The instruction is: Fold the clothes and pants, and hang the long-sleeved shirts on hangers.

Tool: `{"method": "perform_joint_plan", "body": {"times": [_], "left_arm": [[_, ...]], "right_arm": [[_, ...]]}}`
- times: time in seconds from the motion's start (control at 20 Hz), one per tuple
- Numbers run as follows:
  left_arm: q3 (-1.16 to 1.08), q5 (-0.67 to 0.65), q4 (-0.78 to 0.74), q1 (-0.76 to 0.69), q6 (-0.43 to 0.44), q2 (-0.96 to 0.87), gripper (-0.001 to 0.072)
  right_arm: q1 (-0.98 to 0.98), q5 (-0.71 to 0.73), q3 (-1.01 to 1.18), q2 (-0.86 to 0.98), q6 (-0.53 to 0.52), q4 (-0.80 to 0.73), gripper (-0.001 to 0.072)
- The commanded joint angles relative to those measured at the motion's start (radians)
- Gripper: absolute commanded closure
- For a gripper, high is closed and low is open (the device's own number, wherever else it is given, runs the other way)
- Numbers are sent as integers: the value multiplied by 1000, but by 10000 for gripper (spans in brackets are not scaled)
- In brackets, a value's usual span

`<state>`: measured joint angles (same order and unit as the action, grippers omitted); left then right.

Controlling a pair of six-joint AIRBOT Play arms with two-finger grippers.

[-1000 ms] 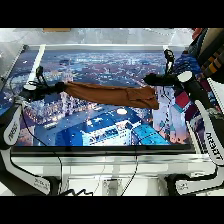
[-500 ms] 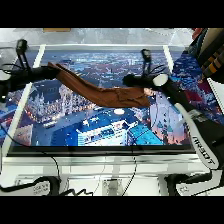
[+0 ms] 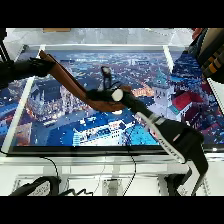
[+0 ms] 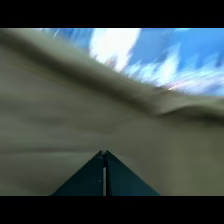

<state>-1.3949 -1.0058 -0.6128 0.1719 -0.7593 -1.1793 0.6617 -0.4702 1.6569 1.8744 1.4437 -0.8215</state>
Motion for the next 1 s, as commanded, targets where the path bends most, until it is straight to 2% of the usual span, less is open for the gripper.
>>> {"method": "perform_joint_plan", "body": {"times": [0.0, 0.15, 0.3, 0.55, 0.65, 0.9, 0.95], "left_arm": [[1, -8, 1, -18, -3, 2, 698], [1, -9, 1, -58, -3, -24, 697], [2, -8, 1, -110, -3, -64, 697], [2, 8, 22, -265, -3, -186, 698], [2, 87, 77, -354, -3, -257, 697], [1, 452, 163, -568, -3, -432, 695], [1, 489, 178, -600, -3, -456, 637]], "right_arm": [[100, 16, 58, 77, 49, 5, 703], [149, 12, 58, 96, 57, -8, 702], [114, -43, 59, 77, 56, -127, 701], [-146, -356, 59, -35, 57, -392, 701], [-277, -475, 59, -94, 56, -433, 701], [-549, -657, 59, -223, 9, -444, 701], [-589, -684, 59, -236, -3, -444, 701]]}}
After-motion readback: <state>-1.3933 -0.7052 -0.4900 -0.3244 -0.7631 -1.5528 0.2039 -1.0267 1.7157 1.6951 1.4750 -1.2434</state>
